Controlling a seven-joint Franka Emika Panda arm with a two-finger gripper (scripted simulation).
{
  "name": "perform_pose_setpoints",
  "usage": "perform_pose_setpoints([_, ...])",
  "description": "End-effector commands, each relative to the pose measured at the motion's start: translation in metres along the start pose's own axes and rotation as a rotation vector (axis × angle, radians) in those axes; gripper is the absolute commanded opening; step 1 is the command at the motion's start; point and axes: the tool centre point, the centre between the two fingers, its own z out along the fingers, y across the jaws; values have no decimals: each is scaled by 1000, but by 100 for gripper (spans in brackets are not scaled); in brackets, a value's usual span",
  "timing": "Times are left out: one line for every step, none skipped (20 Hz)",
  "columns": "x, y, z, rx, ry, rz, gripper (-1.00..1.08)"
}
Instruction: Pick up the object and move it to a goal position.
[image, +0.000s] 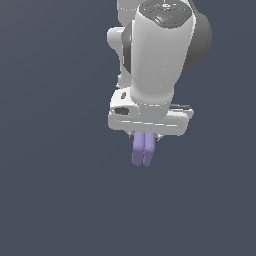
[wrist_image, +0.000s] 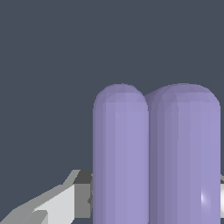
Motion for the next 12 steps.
perform_pose_setpoints([6, 0, -19, 0, 0, 0, -100])
perform_pose_setpoints([9, 0, -25, 0, 0, 0, -100])
perform_pose_setpoints([11, 0, -32, 0, 0, 0, -100])
perform_pose_setpoints([14, 0, -38, 0, 0, 0, -100])
perform_pose_setpoints([16, 0, -44, 0, 0, 0, -100])
perform_pose_setpoints([18, 0, -49, 0, 0, 0, -100])
perform_pose_setpoints([20, 0, -55, 0, 0, 0, -100])
perform_pose_setpoints([22, -1, -60, 0, 0, 0, -100])
perform_pose_setpoints([24, -1, -65, 0, 0, 0, -100])
perform_pose_setpoints([26, -1, -69, 0, 0, 0, -100])
perform_pose_setpoints([28, -1, -74, 0, 0, 0, -100])
perform_pose_setpoints([29, -1, -78, 0, 0, 0, -100])
